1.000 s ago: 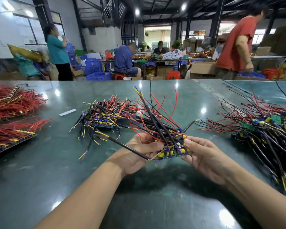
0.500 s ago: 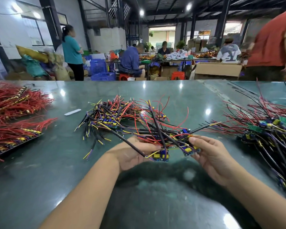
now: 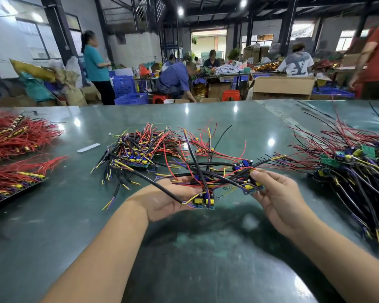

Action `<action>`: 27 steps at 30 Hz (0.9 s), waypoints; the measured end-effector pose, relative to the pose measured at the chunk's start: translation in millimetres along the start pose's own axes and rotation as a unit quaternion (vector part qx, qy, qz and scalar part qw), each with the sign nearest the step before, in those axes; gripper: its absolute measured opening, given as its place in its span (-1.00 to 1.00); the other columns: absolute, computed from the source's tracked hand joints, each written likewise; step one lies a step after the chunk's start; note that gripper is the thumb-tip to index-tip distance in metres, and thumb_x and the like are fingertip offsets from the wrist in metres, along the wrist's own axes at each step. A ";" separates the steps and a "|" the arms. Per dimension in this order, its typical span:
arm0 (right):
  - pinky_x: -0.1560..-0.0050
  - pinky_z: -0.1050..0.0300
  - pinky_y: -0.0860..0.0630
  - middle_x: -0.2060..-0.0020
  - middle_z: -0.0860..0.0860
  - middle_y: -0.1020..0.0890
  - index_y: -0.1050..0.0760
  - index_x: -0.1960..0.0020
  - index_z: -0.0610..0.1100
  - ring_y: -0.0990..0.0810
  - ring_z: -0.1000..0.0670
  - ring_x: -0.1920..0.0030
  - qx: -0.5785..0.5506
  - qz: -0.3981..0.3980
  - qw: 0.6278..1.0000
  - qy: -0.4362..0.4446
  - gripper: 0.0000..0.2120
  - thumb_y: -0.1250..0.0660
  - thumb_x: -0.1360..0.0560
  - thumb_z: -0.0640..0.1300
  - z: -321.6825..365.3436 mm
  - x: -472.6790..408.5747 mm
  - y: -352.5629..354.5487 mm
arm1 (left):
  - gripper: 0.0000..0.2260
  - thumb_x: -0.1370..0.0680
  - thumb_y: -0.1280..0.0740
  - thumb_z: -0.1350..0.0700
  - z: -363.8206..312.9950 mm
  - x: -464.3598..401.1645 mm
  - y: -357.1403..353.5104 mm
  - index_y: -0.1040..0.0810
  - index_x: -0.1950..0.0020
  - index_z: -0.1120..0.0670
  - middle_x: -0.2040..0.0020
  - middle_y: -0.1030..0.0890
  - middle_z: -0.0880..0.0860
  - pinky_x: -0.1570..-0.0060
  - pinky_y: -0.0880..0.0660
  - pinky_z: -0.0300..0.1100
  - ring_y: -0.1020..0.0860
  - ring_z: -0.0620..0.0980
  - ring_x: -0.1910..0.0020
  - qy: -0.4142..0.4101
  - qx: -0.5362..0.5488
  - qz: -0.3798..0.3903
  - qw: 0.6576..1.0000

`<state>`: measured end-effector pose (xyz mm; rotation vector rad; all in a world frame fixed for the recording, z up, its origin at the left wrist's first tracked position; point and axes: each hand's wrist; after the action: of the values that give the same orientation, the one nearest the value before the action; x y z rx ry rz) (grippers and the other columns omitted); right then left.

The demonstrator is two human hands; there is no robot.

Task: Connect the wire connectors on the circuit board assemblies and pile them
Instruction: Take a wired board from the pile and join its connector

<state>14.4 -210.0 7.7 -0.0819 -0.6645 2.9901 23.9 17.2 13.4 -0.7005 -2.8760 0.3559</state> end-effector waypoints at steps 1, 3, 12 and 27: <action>0.32 0.30 -0.50 0.32 -0.05 -0.67 -0.58 0.17 -0.22 -0.60 0.08 0.35 -0.004 -0.005 1.000 0.002 -0.93 -0.32 -0.46 -0.30 0.1 -0.6 0.4 | -0.75 -0.33 -0.36 0.33 -0.1 -0.1 0.5 -0.73 0.13 0.08 0.13 -0.71 0.08 0.24 -0.59 -0.23 -0.69 -0.04 0.18 0.001 0.000 0.000 1.000; 0.35 0.32 -0.49 0.36 -0.04 -0.66 -0.56 0.16 -0.22 -0.58 0.09 0.39 -0.020 -0.025 0.999 0.007 -0.92 -0.31 -0.48 -0.31 2.7 -2.9 2.7 | -0.75 -0.33 -0.39 0.37 -0.7 -0.6 3.0 -0.73 0.12 0.10 0.12 -0.71 0.08 0.23 -0.61 -0.20 -0.68 -0.04 0.19 -0.002 -0.007 -0.009 1.000; 0.46 0.38 -0.43 0.29 -0.03 -0.55 -0.50 0.15 -0.18 -0.52 0.19 0.48 -0.105 -0.127 0.986 0.011 -0.90 -0.27 -0.53 -0.29 19.2 -14.7 22.8 | -0.87 -0.39 -0.31 0.34 -14.4 -2.2 22.2 -0.59 0.09 0.23 0.26 -0.69 0.10 0.22 -0.60 -0.25 -0.67 -0.05 0.32 -0.081 0.088 -0.175 0.977; 0.41 0.35 -0.51 0.35 -0.05 -0.63 -0.54 0.15 -0.22 -0.57 0.11 0.41 -0.123 -0.060 0.989 -0.051 -0.91 -0.29 -0.51 -0.30 19.9 -6.3 13.8 | -0.79 -0.56 -0.19 0.02 -19.9 -6.7 51.3 -0.53 -0.01 0.11 0.02 -0.63 0.08 -0.29 -0.36 -0.09 -0.55 0.05 -0.13 -0.243 0.363 -0.298 0.849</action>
<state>18.5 -231.4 20.1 0.0952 -1.0089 2.7997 56.1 62.1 18.2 0.4722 -2.7884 1.5638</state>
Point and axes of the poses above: each hand's wrist, its own x-axis away from the middle knuckle, its own y-axis out of the back of the hand, z = x × y
